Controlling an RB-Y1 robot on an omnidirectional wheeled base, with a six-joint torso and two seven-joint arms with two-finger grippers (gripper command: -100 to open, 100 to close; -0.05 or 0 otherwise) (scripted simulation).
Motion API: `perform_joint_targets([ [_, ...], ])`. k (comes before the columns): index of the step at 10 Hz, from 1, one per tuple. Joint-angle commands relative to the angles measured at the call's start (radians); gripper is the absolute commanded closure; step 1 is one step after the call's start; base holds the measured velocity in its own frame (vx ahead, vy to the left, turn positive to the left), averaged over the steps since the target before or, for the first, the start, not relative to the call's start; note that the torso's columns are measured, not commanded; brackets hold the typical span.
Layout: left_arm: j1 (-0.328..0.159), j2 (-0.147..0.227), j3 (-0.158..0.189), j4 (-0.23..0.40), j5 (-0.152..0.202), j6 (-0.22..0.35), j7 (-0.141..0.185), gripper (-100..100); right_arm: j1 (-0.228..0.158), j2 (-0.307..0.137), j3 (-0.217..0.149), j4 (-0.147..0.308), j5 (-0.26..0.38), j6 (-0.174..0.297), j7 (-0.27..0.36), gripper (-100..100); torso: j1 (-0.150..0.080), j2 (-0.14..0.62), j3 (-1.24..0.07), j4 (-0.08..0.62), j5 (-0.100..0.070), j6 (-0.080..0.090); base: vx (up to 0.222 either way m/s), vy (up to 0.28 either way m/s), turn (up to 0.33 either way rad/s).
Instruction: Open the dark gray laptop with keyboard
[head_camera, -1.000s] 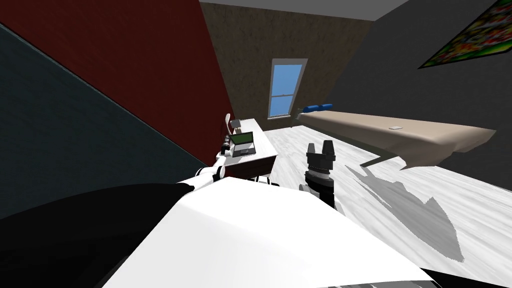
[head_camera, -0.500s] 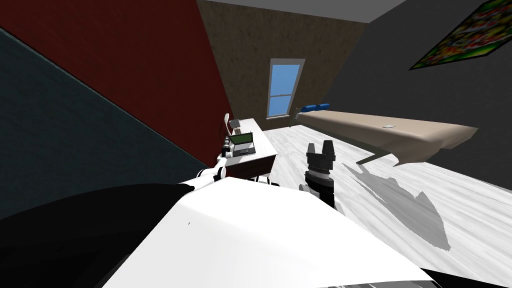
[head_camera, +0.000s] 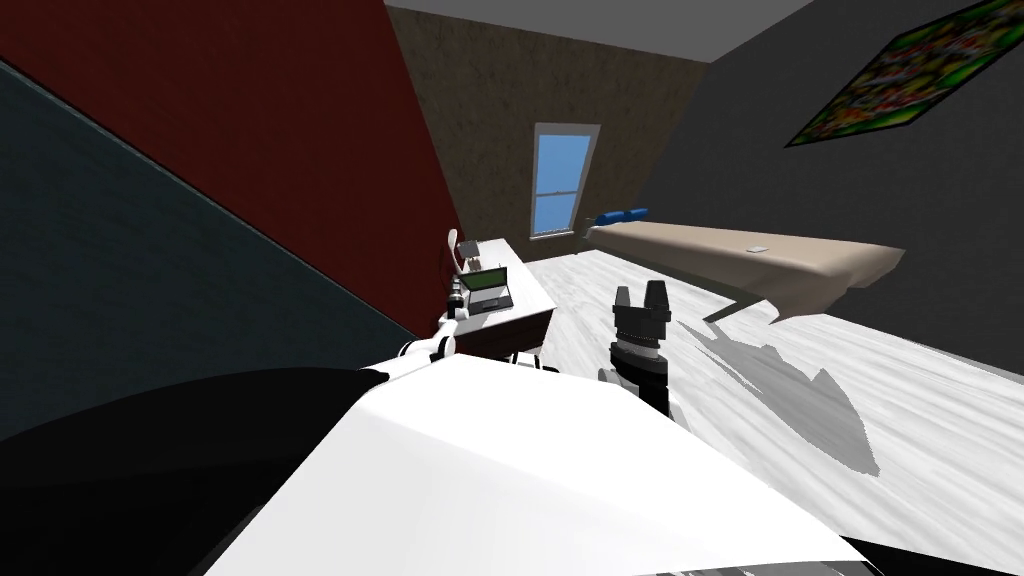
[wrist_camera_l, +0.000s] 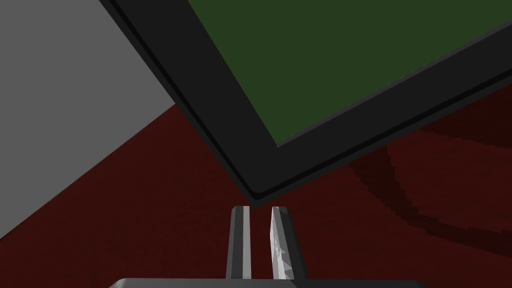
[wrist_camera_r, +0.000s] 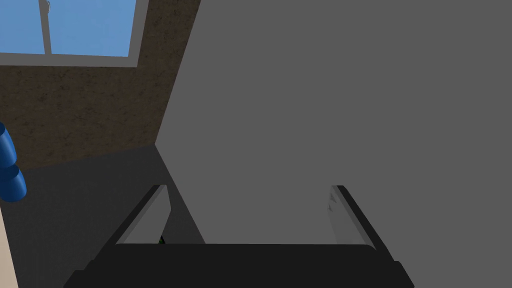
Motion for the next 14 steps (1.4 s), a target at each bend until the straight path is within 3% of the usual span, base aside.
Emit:
perform_joint_targets([
  [1, 0.011, -0.025, -0.003, 0.008, 0.003, -0.074, -0.025, 100, 0.000, 0.000, 0.000, 0.000, 0.000, 0.000, 0.000, 0, 0.001, -0.002, -0.001, 0.000, 0.001, 0.000, -0.008, 0.055, -0.039],
  [2, 0.025, -0.062, -0.002, 0.030, 0.013, -0.121, -0.067, 100, 0.000, 0.000, 0.000, 0.000, 0.000, 0.000, 0.000, 0, -0.002, -0.002, -0.001, 0.000, -0.001, -0.003, 0.013, 0.098, -0.164],
  [4, 0.025, -0.062, -0.002, 0.030, 0.013, -0.171, -0.067, 100, 0.000, 0.000, 0.000, 0.000, 0.000, 0.000, 0.000, 0, -0.002, -0.004, -0.003, -0.002, 0.001, 0.001, -0.006, 0.079, -0.070],
  [5, 0.039, -0.100, -0.001, 0.052, 0.022, -0.206, -0.109, 100, 0.000, 0.000, 0.000, 0.000, 0.000, 0.000, 0.000, 0, -0.003, -0.004, -0.002, -0.001, -0.001, -0.002, -0.012, 0.103, -0.179],
  [7, 0.039, -0.100, -0.001, 0.052, 0.022, -0.266, -0.109, 100, 0.000, 0.000, 0.000, 0.000, 0.000, 0.000, 0.000, 0, 0.000, -0.006, -0.004, -0.003, 0.002, 0.001, -0.020, 0.074, -0.079],
  [8, 0.039, -0.100, -0.001, 0.052, 0.022, -0.267, -0.109, 100, 0.000, 0.000, 0.000, 0.000, 0.000, 0.000, 0.000, 0, -0.002, -0.005, -0.003, -0.001, -0.001, -0.003, 0.000, 0.000, 0.000],
  [9, 0.052, -0.138, 0.000, 0.074, 0.032, -0.306, -0.152, 100, 0.000, 0.000, 0.000, 0.000, 0.000, 0.000, 0.000, 0, -0.003, -0.003, -0.002, 0.000, -0.002, -0.003, 0.009, 0.075, -0.162],
  [11, 0.052, -0.138, 0.000, 0.074, 0.032, -0.364, -0.152, 100, 0.000, 0.000, 0.000, 0.000, 0.000, 0.000, 0.000, 0, -0.002, -0.003, -0.002, -0.002, 0.001, 0.002, -0.039, 0.043, -0.127],
  [12, 0.066, -0.175, 0.001, 0.096, 0.042, -0.406, -0.194, 100, 0.000, 0.000, 0.000, 0.000, 0.000, 0.000, 0.000, 0, -0.005, -0.004, -0.002, -0.001, -0.001, 0.000, -0.041, 0.051, -0.149],
  [14, 0.066, -0.175, 0.001, 0.096, 0.042, -0.461, -0.194, 100, 0.000, 0.000, 0.000, 0.000, 0.000, 0.000, 0.000, 0, -0.005, -0.001, -0.001, -0.001, -0.001, 0.001, -0.033, 0.040, -0.118],
])
